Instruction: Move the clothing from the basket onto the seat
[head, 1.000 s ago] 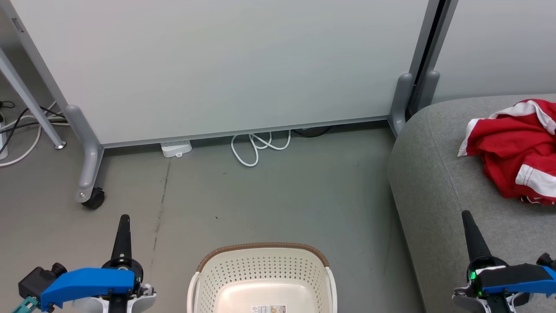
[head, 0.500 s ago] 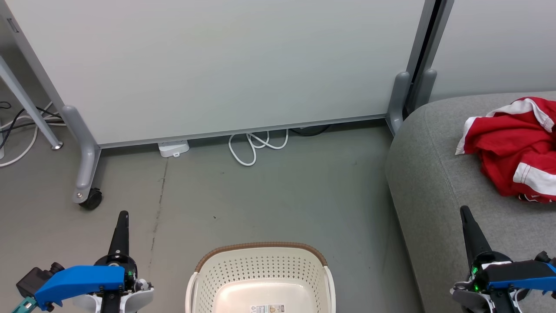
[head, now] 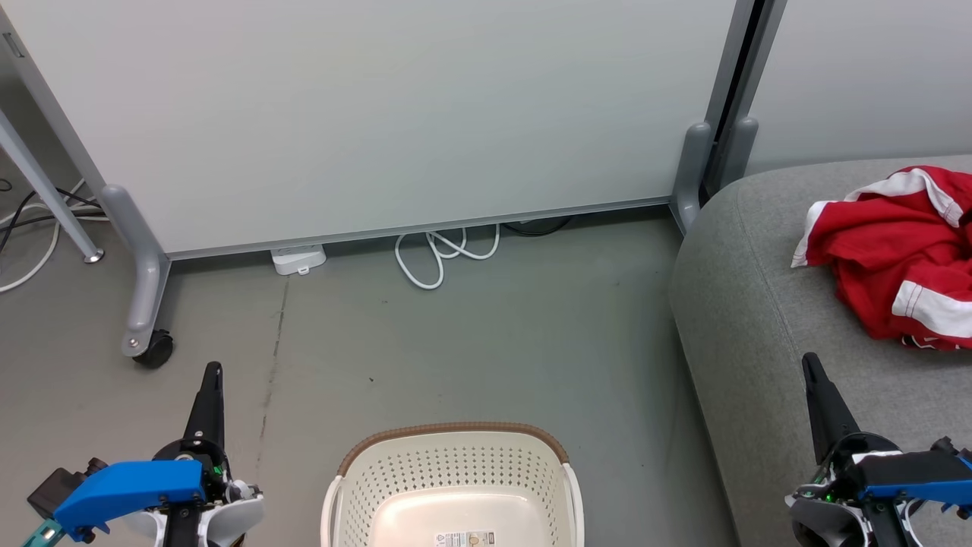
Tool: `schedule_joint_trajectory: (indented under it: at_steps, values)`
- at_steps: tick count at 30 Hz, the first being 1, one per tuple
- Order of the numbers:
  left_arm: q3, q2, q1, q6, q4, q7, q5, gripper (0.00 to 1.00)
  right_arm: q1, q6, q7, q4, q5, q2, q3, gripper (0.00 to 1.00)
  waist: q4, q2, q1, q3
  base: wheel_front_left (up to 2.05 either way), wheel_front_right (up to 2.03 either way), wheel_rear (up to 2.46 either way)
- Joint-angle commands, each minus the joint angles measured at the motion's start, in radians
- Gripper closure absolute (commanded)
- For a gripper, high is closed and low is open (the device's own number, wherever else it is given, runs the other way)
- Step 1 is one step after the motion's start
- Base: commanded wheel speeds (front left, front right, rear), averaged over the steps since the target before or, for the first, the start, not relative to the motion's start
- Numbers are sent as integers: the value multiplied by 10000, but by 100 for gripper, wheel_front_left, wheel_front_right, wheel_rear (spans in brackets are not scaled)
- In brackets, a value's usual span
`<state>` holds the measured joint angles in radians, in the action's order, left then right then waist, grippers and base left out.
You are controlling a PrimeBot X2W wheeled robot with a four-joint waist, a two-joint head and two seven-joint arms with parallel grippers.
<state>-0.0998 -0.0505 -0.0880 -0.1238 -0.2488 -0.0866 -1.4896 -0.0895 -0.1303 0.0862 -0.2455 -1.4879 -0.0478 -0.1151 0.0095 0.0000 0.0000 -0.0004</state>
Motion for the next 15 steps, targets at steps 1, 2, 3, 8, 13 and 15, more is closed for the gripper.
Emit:
schedule_joint_trajectory:
  at_steps: [1,2,3,8,13,15]
  values:
    - [-66,2,-192,-76,65,-54,-183,100,-167,-8,53,30,-210,-40,7,100,-6,0,0,2,0,0,0]
    - [-72,2,-198,-80,64,-76,-260,100,-177,-8,78,29,-288,-40,8,100,-12,0,0,4,0,0,0]
    - [-77,3,-205,-83,62,-88,-338,100,-183,-8,102,27,-367,-41,8,100,-18,0,0,6,0,0,0]
    - [-109,4,-231,-99,58,-176,-712,100,-194,-9,197,20,-737,-42,10,100,-47,0,0,17,0,0,0]
    - [-148,5,-252,-113,51,-263,-1068,100,-240,-9,282,13,-1096,-42,13,100,-77,0,0,28,0,0,0]
    - [-165,5,-269,-109,50,-296,-1216,100,-256,-7,298,10,-1230,-42,12,100,-88,0,0,32,0,0,0]
